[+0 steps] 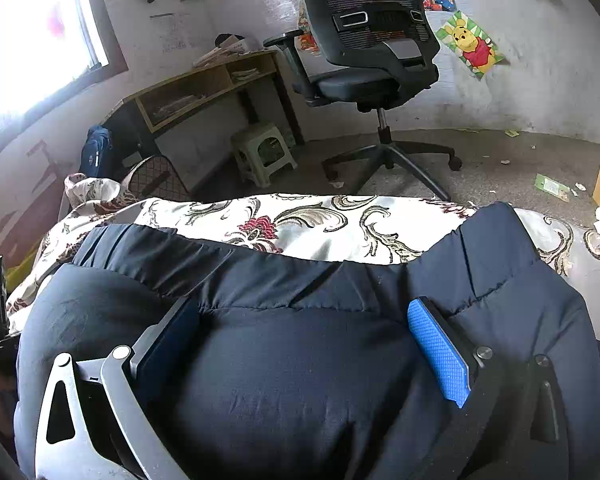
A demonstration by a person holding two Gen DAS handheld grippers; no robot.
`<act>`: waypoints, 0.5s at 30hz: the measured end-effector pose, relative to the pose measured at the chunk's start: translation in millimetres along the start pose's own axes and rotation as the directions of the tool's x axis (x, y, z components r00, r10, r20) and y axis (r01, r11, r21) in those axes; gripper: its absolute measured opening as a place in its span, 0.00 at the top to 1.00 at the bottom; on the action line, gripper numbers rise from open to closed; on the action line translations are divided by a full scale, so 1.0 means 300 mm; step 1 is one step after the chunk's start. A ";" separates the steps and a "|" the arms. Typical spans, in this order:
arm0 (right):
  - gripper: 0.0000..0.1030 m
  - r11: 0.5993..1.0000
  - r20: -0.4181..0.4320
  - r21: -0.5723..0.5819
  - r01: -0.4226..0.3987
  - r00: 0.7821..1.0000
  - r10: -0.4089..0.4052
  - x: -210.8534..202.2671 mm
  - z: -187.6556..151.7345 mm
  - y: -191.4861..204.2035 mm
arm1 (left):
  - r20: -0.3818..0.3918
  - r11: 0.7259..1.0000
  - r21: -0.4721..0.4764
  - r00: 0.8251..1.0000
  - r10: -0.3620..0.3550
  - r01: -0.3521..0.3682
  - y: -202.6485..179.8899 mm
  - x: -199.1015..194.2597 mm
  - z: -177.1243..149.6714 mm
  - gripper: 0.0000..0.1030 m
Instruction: Fold large clothes
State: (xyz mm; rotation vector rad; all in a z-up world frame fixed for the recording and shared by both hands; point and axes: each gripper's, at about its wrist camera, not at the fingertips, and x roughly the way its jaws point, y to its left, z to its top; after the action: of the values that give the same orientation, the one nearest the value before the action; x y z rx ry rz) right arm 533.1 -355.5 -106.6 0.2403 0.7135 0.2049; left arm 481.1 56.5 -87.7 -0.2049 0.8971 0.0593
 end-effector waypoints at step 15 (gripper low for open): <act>0.01 1.000 0.016 -0.005 0.016 1.000 -0.016 -0.018 -0.010 0.017 | 0.010 1.000 -0.020 1.000 -0.010 0.010 0.013 -0.003 -0.011 0.00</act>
State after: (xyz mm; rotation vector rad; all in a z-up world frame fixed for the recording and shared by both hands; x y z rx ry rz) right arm 526.6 -351.7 -103.9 0.2308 0.6992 0.1894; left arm 477.6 59.8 -89.5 -0.2272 0.8859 0.0600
